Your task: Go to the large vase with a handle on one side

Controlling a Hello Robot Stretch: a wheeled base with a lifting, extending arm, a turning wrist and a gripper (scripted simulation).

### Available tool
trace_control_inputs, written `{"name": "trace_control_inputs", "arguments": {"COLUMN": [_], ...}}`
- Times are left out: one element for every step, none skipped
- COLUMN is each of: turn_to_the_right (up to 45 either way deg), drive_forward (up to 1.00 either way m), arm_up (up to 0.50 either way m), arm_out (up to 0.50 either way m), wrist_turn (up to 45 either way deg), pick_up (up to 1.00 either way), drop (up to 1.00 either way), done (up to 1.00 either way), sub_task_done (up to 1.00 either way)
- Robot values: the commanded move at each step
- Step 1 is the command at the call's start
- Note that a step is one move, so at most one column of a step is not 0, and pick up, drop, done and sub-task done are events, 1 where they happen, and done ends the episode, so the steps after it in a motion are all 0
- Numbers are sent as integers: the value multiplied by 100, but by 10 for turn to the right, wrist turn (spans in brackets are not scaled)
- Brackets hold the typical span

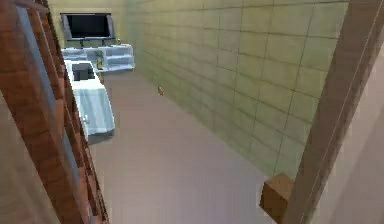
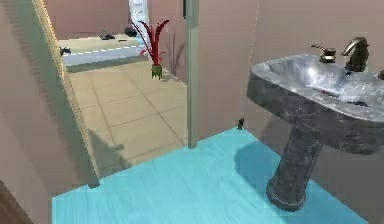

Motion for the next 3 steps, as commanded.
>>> {"name": "trace_control_inputs", "arguments": {"turn_to_the_right": [450, 450, 450], "drive_forward": [0, 0, 0], "arm_up": [0, 0, 0], "arm_out": [0, 0, 0], "wrist_turn": [0, 0, 0], "pick_up": [0, 0, 0], "drop": [0, 0, 0], "done": [0, 0, 0], "sub_task_done": [0, 0, 0]}}
